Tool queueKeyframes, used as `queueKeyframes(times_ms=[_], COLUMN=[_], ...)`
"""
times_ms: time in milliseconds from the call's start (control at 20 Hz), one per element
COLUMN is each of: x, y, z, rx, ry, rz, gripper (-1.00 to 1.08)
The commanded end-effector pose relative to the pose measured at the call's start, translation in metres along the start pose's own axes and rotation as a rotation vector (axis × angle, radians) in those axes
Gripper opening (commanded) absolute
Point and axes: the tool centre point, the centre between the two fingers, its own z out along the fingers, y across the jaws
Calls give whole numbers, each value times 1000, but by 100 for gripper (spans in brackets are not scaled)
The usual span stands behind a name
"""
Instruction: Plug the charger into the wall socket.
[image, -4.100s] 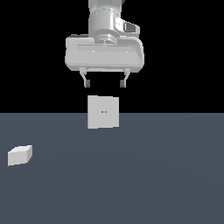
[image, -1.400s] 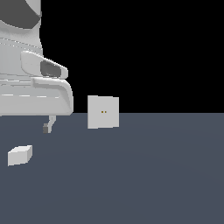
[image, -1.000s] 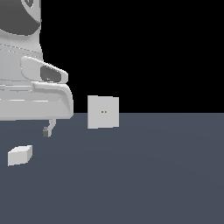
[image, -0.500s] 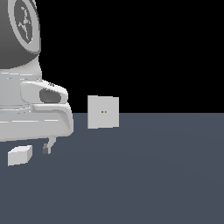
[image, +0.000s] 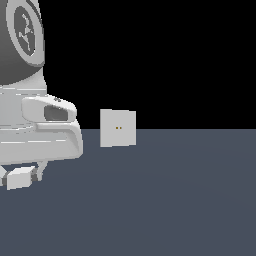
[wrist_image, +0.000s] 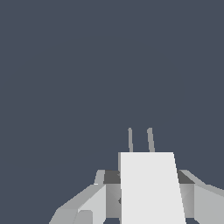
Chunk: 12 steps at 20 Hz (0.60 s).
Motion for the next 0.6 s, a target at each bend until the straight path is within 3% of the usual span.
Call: queueKeyframes(times_ms=[0, 550], x=[0, 0], y=[2, 14], z=[0, -6], rx=[-2, -2], ry=[0, 1], rz=[3, 4], gripper=[-100, -100])
